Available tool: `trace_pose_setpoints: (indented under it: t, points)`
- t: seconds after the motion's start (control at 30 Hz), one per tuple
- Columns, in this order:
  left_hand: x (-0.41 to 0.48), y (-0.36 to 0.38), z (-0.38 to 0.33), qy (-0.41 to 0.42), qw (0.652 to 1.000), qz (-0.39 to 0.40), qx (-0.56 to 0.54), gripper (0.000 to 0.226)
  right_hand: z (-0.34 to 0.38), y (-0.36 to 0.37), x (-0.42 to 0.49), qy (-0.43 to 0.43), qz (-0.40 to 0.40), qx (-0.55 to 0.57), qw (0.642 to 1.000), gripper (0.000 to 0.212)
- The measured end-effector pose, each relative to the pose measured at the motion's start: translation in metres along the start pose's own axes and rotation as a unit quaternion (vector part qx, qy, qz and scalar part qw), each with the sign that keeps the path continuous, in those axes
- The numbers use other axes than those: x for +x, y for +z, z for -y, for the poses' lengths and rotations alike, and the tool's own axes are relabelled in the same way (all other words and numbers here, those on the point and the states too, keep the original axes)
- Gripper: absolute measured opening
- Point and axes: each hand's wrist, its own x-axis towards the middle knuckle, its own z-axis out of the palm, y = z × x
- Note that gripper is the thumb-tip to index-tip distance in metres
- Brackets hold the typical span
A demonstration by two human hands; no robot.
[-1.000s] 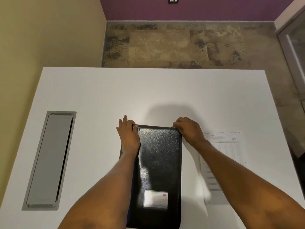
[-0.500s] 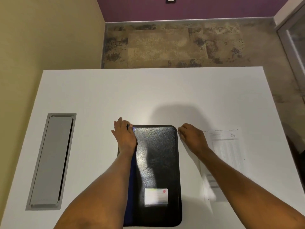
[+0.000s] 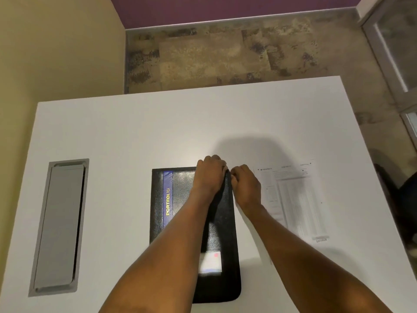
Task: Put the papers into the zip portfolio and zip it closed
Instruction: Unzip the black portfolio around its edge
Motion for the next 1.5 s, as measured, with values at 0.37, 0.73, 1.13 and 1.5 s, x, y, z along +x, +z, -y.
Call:
trace_pose_setpoints:
  t: [0.37,0.73,1.13,1.5]
  points:
    - [0.018,0.0,-0.006,-0.071,0.99,0.066,-0.1,0.016,-0.009,0.002,0.003,-0.032,0.002,-0.048,0.998,0.012]
    - [0.027,-0.011,-0.005,-0.115,0.972,0.118,-0.165,0.029,-0.037,0.001,-0.066,-0.047,0.035,-0.111,0.992,0.026]
    - [0.008,-0.01,-0.02,-0.111,0.985,0.088,-0.093,0.048,-0.054,0.009,-0.176,-0.015,0.047,-0.118,0.992,0.011]
    - [-0.013,0.001,-0.022,-0.038,0.997,0.053,-0.043,0.047,-0.065,0.022,-0.252,0.073,0.047,-0.04,0.995,0.013]
